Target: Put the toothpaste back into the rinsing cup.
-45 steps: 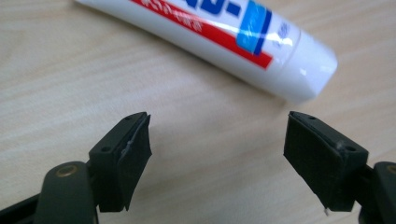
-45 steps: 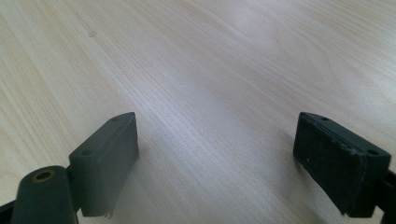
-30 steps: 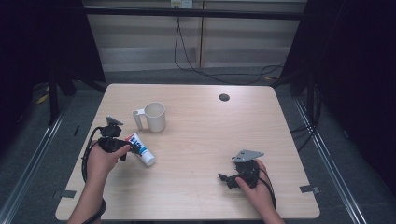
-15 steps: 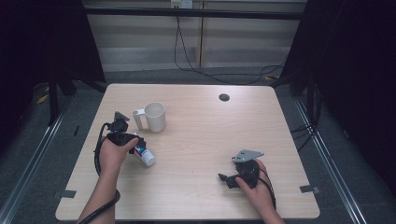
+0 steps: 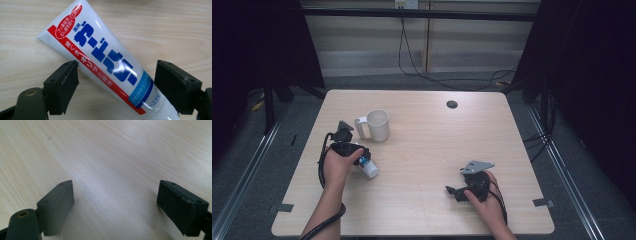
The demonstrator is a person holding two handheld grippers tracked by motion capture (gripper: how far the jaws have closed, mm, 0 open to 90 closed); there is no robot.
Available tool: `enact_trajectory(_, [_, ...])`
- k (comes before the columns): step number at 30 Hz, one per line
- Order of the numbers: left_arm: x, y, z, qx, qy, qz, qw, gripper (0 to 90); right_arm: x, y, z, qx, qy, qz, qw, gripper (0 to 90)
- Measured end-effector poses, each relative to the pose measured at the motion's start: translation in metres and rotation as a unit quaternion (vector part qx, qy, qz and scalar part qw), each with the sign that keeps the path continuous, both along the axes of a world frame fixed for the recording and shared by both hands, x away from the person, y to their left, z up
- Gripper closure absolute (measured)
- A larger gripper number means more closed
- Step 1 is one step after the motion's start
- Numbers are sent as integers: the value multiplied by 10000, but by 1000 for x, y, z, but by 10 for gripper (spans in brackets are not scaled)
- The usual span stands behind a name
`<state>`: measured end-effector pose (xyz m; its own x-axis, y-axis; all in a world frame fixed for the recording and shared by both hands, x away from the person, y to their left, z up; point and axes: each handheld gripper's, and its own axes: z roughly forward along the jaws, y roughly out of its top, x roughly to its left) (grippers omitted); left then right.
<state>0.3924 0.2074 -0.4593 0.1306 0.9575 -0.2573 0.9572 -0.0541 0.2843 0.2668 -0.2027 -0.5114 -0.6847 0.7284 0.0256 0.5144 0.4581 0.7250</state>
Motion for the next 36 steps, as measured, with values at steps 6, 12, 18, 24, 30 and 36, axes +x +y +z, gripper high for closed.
enact_trajectory(6, [0,-3,1,92,37,-64,9999,211,0,0,0,2,1,1,10000,140])
enact_trajectory(12, [0,-5,0,131,50,31,9999,219,0,0,0,3,2,-14,10000,141])
enact_trajectory(18, [-1,-5,-9,48,326,-2,9995,322,0,0,0,6,5,-13,10000,141])
enact_trajectory(24, [-1,-10,-9,168,333,-63,9993,340,0,0,0,-5,-5,-3,10000,141])
enact_trajectory(30, [0,-13,-9,296,422,-81,9986,366,0,0,0,3,1,-18,10000,141])
enact_trajectory(36, [-1,-17,-6,424,531,-137,9976,498,0,0,0,3,2,-14,10000,141])
